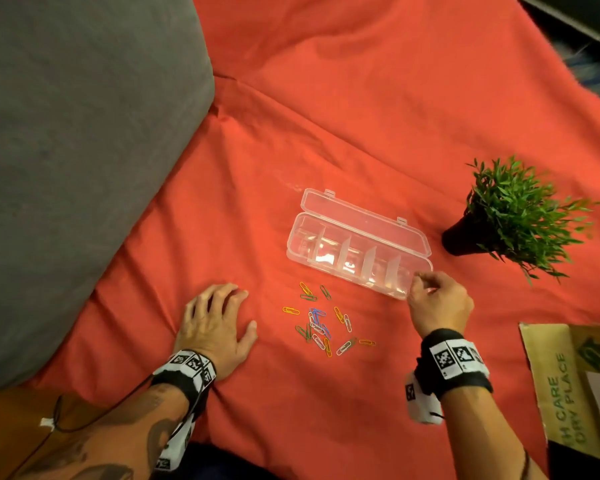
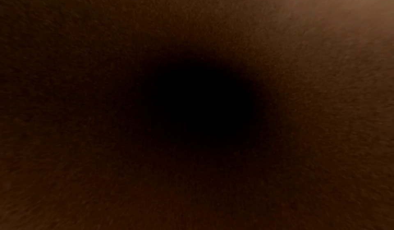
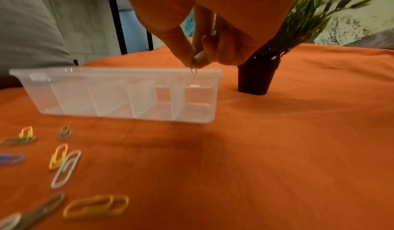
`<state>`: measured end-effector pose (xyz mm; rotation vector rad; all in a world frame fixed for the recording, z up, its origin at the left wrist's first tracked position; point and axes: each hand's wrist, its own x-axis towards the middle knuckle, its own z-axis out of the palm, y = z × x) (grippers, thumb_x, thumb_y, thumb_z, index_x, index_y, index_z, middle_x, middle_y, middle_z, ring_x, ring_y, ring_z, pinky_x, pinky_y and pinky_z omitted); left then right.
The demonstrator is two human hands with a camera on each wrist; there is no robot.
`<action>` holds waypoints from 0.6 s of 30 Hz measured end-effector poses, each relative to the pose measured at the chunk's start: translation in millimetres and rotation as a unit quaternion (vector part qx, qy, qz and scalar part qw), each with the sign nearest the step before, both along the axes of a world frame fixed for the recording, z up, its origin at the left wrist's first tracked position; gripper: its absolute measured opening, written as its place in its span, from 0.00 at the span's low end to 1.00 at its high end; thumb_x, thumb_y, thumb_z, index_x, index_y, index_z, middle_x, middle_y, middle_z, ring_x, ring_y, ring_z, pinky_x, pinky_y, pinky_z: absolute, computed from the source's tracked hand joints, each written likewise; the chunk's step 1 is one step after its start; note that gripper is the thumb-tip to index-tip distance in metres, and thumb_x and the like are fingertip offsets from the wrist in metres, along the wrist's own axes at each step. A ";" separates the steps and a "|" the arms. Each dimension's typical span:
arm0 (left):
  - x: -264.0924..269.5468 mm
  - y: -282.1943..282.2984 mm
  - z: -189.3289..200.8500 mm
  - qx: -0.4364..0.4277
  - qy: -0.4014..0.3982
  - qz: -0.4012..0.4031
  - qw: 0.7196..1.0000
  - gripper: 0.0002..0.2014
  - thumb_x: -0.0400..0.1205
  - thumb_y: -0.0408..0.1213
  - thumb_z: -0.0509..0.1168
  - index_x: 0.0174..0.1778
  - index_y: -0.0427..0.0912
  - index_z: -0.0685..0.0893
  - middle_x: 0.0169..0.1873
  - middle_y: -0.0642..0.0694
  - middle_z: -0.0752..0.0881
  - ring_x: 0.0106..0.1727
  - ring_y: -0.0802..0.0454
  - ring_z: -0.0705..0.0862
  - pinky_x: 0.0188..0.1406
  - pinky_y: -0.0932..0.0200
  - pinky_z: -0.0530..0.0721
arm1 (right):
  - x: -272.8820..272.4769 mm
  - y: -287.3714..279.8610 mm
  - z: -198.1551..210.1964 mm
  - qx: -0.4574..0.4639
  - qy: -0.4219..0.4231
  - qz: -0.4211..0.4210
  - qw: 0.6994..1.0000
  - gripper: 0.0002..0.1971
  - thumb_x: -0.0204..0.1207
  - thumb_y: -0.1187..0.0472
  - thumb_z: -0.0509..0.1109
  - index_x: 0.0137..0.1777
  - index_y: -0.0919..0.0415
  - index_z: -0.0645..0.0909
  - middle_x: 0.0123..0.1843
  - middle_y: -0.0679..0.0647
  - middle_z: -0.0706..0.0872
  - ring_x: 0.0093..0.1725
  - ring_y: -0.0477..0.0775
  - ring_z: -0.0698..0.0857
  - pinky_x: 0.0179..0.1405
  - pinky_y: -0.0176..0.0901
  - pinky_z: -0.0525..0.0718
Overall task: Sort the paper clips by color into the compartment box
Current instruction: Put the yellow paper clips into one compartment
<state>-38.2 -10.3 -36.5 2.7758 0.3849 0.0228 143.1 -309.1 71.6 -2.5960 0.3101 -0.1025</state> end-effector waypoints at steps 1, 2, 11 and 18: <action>-0.2 0.0 0.2 -0.001 -0.001 0.000 1.000 0.30 0.75 0.60 0.63 0.71 0.50 0.80 0.73 0.48 0.79 0.75 0.40 0.75 0.70 0.38 0.74 | -1.4 -2.7 -5.7 -0.004 0.019 0.003 1.000 0.07 0.75 0.57 0.72 0.48 0.56 0.90 0.43 0.54 0.91 0.47 0.60 0.88 0.54 0.42 0.78; -0.3 -0.1 0.5 -0.002 -0.001 0.001 1.000 0.30 0.75 0.60 0.63 0.71 0.50 0.80 0.73 0.48 0.80 0.75 0.40 0.76 0.70 0.38 0.74 | -3.9 -4.6 -10.7 -0.004 0.030 0.007 1.000 0.09 0.76 0.57 0.71 0.51 0.56 0.90 0.46 0.55 0.91 0.49 0.60 0.88 0.55 0.40 0.77; 0.5 -1.6 2.0 -0.001 0.008 0.002 1.000 0.30 0.75 0.60 0.62 0.71 0.50 0.80 0.73 0.49 0.78 0.75 0.40 0.75 0.69 0.37 0.73 | -39.0 12.6 -9.8 0.036 -0.144 0.097 0.984 0.07 0.69 0.69 0.74 0.42 0.57 0.84 0.35 0.48 0.82 0.29 0.50 0.77 0.35 0.31 0.74; -0.4 -2.2 2.0 0.006 0.001 0.002 1.000 0.30 0.75 0.60 0.61 0.71 0.50 0.80 0.73 0.49 0.78 0.74 0.40 0.74 0.68 0.38 0.73 | -77.6 38.4 -49.7 0.007 0.033 0.261 0.965 0.07 0.67 0.66 0.70 0.41 0.53 0.83 0.38 0.48 0.83 0.35 0.54 0.82 0.37 0.45 0.79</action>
